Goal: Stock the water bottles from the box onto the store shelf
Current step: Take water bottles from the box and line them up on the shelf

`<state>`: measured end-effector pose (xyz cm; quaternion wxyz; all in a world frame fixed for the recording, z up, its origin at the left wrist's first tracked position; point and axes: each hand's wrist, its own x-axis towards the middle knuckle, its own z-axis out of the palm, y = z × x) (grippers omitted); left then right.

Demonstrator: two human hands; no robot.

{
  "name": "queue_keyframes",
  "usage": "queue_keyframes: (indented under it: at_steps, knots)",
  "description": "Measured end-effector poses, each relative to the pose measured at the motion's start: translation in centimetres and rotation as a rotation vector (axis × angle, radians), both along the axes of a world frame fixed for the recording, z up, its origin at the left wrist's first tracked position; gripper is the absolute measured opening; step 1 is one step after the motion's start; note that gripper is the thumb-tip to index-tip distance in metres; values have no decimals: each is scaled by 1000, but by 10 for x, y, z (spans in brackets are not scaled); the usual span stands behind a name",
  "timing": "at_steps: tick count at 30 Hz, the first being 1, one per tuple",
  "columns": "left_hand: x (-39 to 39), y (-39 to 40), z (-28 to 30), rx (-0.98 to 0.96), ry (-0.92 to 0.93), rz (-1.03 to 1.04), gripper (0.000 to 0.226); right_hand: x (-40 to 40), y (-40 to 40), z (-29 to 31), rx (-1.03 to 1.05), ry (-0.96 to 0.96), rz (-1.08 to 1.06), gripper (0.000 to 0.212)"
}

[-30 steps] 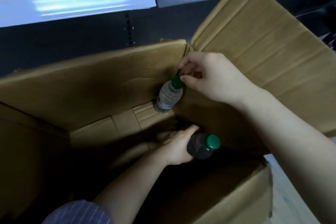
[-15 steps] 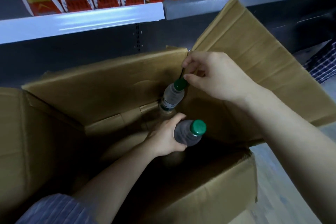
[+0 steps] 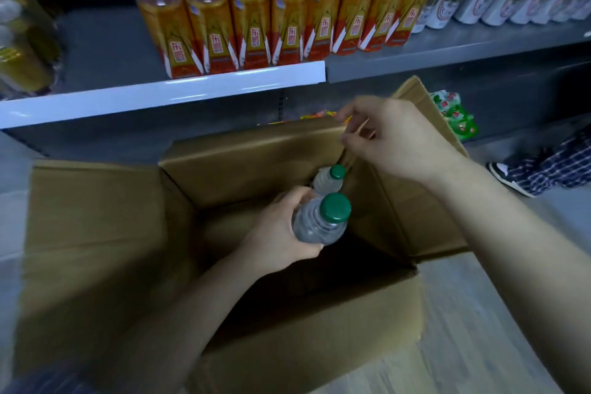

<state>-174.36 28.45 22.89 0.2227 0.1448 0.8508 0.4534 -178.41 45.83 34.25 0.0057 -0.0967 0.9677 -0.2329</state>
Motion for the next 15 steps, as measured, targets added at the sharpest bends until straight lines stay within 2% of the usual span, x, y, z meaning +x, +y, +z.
queue_keyframes:
  at_steps: [2, 5, 11, 15]
  knots:
    - [3, -9, 21, 19, -6, 57, 63, 0, -7, 18, -16, 9, 20, 23]
    - [9, -23, 48, 54, 13, 136, 79, 1, -19, 43, -27, 15, 43, 22]
    - [21, -56, 111, 99, 96, 274, 55, 2, -43, 85, -65, 12, 108, 23]
    - [24, -82, 145, 128, 133, 332, 62, 5, -58, 106, -59, 43, 161, 20]
